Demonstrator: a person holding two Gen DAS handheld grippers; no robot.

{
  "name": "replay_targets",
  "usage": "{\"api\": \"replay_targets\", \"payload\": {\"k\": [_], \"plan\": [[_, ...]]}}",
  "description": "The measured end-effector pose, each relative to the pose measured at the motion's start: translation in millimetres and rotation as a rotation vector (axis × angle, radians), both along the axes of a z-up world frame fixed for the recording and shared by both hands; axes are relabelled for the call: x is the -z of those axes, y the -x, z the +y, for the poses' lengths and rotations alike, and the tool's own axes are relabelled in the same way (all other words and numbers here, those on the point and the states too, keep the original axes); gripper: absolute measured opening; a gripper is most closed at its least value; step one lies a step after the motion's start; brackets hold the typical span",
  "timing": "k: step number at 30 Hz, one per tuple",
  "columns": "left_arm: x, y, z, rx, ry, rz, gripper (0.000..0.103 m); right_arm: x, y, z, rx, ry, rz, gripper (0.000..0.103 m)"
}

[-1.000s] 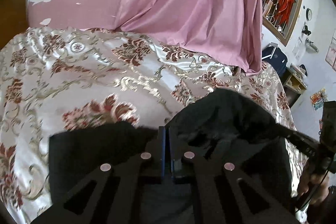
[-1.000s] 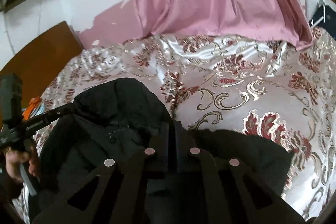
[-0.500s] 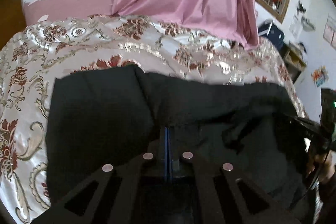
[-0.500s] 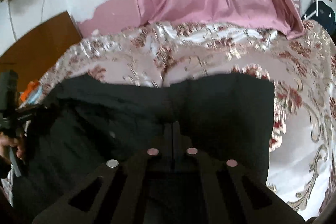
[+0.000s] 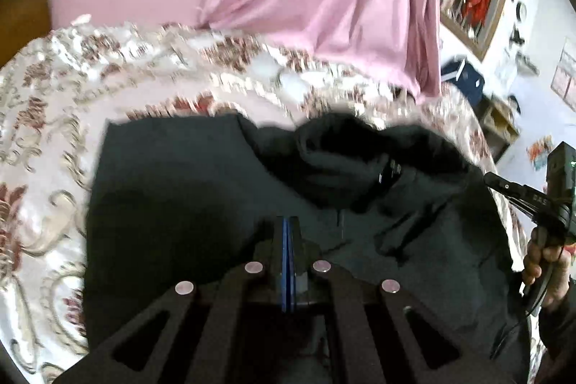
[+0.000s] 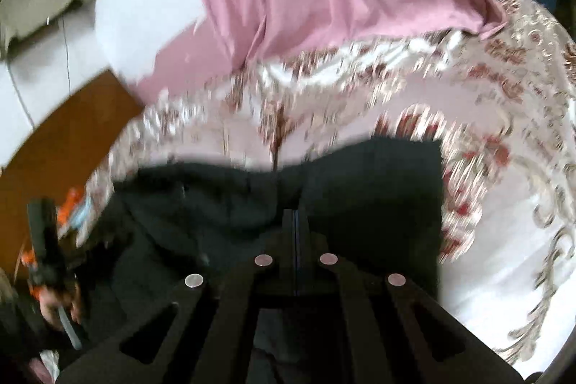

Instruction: Fold large clothes

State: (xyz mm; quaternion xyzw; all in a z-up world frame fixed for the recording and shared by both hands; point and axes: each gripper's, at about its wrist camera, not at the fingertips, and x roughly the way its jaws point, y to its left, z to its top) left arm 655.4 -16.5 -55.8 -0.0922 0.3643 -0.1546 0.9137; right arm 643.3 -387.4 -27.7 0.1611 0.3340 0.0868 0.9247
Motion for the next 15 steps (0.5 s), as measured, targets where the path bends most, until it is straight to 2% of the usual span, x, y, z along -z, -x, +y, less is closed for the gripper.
{"api": "replay_targets", "payload": {"k": [4, 6, 8, 11, 15], "plan": [[-31, -12, -5, -0.008, -0.036, -0.109, 0.001, -18, -31, 7, -0.014, -0.065, 0.003, 0.001], [-49, -29, -13, -0.011, -0.017, -0.15, 0.001, -24, -52, 19, -0.04, -0.065, 0.011, 0.001], [-58, -46, -23, -0.008, 0.013, -0.155, 0.003, -24, -70, 32, -0.058, -0.087, 0.035, 0.001], [-59, -73, -45, 0.029, 0.049, -0.113, 0.003, -13, -90, 54, -0.12, -0.117, 0.11, 0.001], [-36, -97, -77, 0.133, 0.078, 0.016, 0.003, 8, -93, 84, -0.205, -0.051, 0.187, 0.001]]}}
